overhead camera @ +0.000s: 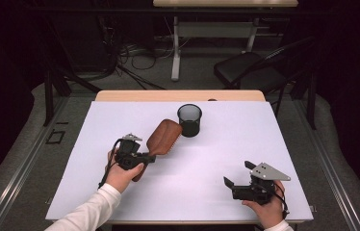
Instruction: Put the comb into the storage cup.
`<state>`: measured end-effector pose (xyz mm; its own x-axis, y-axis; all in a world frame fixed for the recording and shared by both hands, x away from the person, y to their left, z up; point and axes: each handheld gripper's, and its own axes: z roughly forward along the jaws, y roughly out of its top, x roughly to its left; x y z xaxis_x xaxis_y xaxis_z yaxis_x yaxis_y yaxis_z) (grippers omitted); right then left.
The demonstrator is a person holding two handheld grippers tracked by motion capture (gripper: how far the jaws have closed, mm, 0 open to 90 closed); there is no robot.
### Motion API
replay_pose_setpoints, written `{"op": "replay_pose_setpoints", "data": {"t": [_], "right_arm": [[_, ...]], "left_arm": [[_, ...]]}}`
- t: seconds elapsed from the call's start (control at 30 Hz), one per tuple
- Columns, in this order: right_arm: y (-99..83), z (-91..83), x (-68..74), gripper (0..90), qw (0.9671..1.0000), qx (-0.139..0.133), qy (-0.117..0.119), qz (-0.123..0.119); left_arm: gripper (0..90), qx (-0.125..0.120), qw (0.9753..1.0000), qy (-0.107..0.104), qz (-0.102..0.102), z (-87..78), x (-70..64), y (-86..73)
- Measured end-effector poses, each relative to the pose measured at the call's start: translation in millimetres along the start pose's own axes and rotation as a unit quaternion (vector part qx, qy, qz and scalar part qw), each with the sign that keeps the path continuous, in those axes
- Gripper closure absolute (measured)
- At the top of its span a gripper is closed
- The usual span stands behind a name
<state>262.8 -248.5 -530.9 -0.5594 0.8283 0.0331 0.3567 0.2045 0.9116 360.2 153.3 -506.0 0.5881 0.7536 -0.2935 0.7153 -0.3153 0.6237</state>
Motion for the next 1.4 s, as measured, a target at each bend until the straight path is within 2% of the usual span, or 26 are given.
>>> {"op": "replay_pose_setpoints", "data": {"t": [0.3, 0.63, 0.93, 1.07, 1.4], "right_arm": [[-0.1, 0.0, -0.1, 4.4, 1.0000, 0.001, 0.000, -0.001], [-0.3, 0.5, 0.2, 4.4, 1.0000, 0.003, 0.000, -0.003], [-0.5, 0.9, 0.4, 4.4, 1.0000, 0.004, 0.000, -0.004], [-0.5, 0.9, 0.2, 4.4, 1.0000, 0.005, 0.000, -0.004], [-0.9, 2.1, 0.0, 4.4, 1.0000, 0.002, 0.001, -0.003]], "left_arm": [[72.8, -0.028, 0.9995, -0.006, -0.013, -8.7, 3.5, 0.9], [72.8, -0.062, 0.9978, -0.015, -0.017, -19.8, 4.1, 5.3], [72.8, -0.091, 0.9956, -0.019, -0.012, -28.2, 1.6, 13.2], [72.9, -0.098, 0.9950, -0.020, -0.003, -30.3, -1.5, 17.1], [72.8, -0.117, 0.9926, -0.032, 0.004, -32.2, -7.9, 25.6]]}}
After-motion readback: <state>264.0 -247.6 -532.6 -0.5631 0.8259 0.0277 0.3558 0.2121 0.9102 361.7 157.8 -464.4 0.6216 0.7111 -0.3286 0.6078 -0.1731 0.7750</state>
